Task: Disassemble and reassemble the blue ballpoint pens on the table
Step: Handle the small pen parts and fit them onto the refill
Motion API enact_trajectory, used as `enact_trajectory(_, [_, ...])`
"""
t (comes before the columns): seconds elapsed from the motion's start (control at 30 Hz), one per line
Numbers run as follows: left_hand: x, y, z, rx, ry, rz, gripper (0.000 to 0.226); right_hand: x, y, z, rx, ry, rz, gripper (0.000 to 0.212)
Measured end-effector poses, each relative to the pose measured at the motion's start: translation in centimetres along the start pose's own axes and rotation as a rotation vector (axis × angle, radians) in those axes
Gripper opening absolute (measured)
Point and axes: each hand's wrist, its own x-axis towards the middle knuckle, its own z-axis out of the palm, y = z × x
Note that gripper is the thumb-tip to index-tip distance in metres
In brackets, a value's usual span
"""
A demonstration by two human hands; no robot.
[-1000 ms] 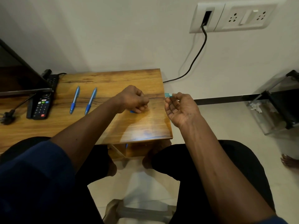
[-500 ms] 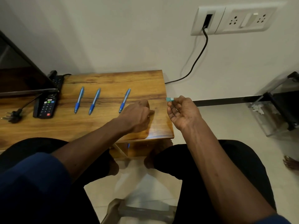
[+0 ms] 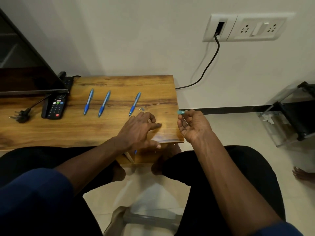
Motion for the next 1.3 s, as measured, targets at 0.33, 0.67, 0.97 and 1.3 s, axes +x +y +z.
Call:
enact_trajectory(0.33, [-2.7,0.5,3.2,-0.067,0.215,0.020,0.064,-0.2,1.1,1.7,-0.033,-0.011,-0.002,0.034])
enact_trajectory(0.67, [-4.8,0.4,5.4,-0.264,0.445,0.034,0.032,-2.9,0.3,2.9,0.064,-0.033,-0.019,0.030])
enact_trajectory(0.97, [-5.3,1.0,6.8,-0.372,0.619,0.023,0.011,-4.1,-0.5,2.2,0.169,-0.035,0.026,0.019])
enact_trajectory(1.3, [-5.0,0.8,7.9,-0.371,0.702,0.056,0.006,-4.4,-0.5,4.0,0.260,-0.039,0.040,0.008])
